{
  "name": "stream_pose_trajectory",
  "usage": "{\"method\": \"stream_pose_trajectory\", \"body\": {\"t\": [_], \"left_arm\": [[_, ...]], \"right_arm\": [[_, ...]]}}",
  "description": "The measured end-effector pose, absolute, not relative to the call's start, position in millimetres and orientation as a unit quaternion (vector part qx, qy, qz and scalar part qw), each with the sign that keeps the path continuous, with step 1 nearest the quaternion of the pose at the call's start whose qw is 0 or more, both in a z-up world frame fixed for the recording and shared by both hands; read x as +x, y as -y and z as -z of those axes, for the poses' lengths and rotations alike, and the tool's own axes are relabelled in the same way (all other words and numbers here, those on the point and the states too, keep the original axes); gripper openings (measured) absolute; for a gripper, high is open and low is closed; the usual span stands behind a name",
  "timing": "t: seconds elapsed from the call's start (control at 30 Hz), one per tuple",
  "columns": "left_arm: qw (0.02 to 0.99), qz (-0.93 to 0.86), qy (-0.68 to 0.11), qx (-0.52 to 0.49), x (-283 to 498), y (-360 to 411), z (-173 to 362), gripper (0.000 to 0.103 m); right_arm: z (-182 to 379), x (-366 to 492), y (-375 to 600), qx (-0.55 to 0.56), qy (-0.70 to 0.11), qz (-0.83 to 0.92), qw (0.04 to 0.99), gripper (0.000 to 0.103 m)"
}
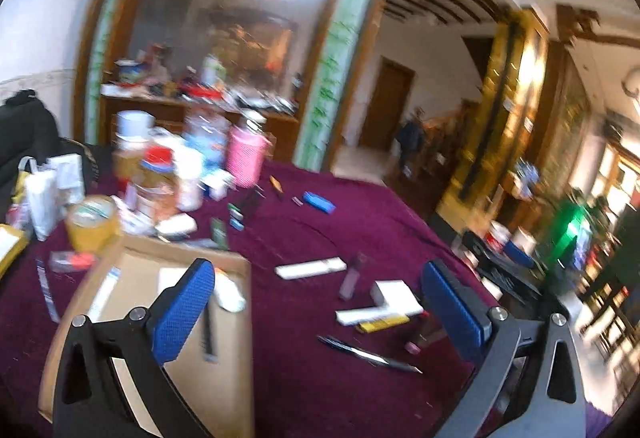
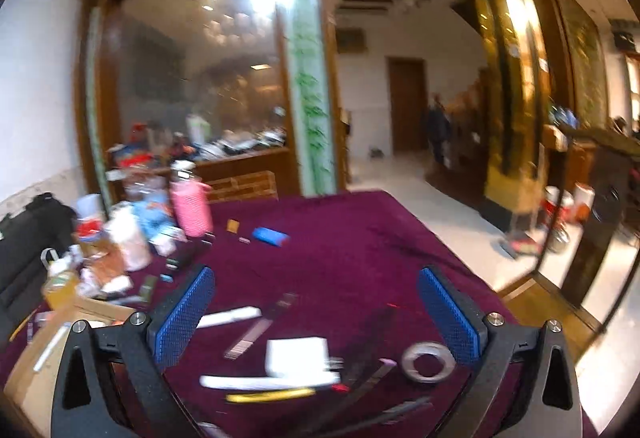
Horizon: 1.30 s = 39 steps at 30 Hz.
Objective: Organize rigid objects
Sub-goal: 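Open both tools and move them back over the table, then lower the left tool onto the black pen with clear barrel and close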
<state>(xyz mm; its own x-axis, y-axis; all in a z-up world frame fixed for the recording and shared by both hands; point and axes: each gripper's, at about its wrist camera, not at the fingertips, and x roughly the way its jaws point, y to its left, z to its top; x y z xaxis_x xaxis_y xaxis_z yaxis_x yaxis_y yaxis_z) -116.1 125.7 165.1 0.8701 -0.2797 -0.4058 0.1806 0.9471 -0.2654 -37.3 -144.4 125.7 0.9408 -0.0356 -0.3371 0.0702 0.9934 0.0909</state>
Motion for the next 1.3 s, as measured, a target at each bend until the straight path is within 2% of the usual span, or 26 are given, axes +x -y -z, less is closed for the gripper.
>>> {"method": "stream_pose_trajectory", "body": {"t": [0.23, 0.53, 0.63, 0.83, 1.3], "left_arm": [[0.924, 0.157, -0.335, -0.096, -95, -64, -125, 0.103], [0.892, 0.164, -0.412, -0.089, -70, -24, -81, 0.103], [0.882, 0.159, -0.432, -0.101, -61, -22, -65, 0.103], [0.869, 0.153, -0.456, -0.119, -51, -20, -48, 0.103], [0.876, 0.122, -0.447, -0.135, -53, -37, -50, 0.103]], "right_arm": [[-103, -20, 216, 0.062, -0.164, 0.083, 0.981, 0.102], [-65, 9, 283, 0.165, -0.236, 0.085, 0.954, 0.102], [-63, 13, 278, 0.151, -0.246, 0.077, 0.954, 0.102], [-59, 17, 267, 0.125, -0.259, 0.065, 0.955, 0.102], [-56, 22, 269, 0.137, -0.269, 0.068, 0.951, 0.102]]}}
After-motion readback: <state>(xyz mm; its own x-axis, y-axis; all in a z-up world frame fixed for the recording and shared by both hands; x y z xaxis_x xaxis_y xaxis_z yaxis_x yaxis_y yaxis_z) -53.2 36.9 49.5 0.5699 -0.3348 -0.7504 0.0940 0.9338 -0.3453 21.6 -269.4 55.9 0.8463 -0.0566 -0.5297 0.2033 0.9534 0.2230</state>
